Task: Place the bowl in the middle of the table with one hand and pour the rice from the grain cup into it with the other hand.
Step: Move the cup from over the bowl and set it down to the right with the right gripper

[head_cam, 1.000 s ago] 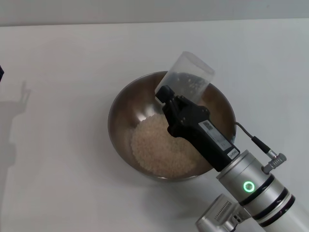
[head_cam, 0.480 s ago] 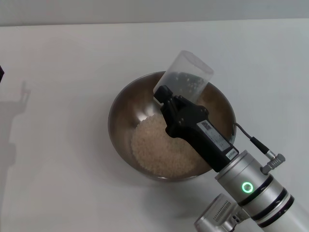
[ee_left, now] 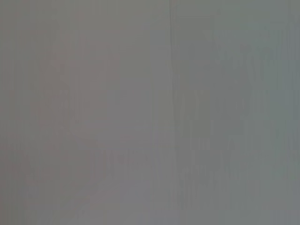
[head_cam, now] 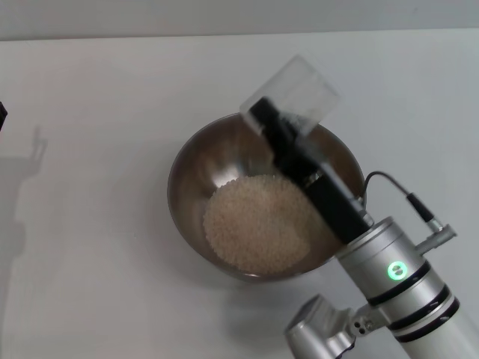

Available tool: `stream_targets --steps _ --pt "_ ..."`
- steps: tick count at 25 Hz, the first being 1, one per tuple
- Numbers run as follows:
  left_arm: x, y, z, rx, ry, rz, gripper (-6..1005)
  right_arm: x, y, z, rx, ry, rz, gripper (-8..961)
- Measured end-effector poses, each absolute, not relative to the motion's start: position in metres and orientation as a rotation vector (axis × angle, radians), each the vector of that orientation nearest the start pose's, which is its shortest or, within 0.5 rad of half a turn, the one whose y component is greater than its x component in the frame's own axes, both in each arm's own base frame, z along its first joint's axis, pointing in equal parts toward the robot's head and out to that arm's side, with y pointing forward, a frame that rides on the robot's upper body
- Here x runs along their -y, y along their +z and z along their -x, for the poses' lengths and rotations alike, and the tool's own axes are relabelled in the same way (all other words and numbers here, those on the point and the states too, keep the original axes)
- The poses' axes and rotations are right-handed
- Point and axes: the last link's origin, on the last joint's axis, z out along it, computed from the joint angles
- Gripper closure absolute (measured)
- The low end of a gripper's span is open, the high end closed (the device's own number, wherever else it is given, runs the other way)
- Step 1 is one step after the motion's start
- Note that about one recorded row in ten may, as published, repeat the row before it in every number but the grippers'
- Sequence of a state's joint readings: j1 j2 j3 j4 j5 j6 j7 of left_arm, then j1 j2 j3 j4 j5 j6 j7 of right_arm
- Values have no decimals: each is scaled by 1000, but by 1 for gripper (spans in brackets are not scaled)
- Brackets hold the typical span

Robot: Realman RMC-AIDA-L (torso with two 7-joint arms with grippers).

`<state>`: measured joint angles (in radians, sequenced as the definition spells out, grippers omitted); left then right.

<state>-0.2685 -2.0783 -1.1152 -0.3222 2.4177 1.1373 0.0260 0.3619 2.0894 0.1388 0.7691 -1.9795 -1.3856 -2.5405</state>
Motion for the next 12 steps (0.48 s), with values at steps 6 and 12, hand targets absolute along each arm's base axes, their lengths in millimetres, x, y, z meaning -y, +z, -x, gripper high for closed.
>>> stream_targets --steps 6,12 --pt "-303 6 352 532 -595 1419 173 -230 -95 -170 1078 -252 1202 904" --pt "-303 6 352 532 -595 1418 173 -231 -68 -179 642 14 1288 903"
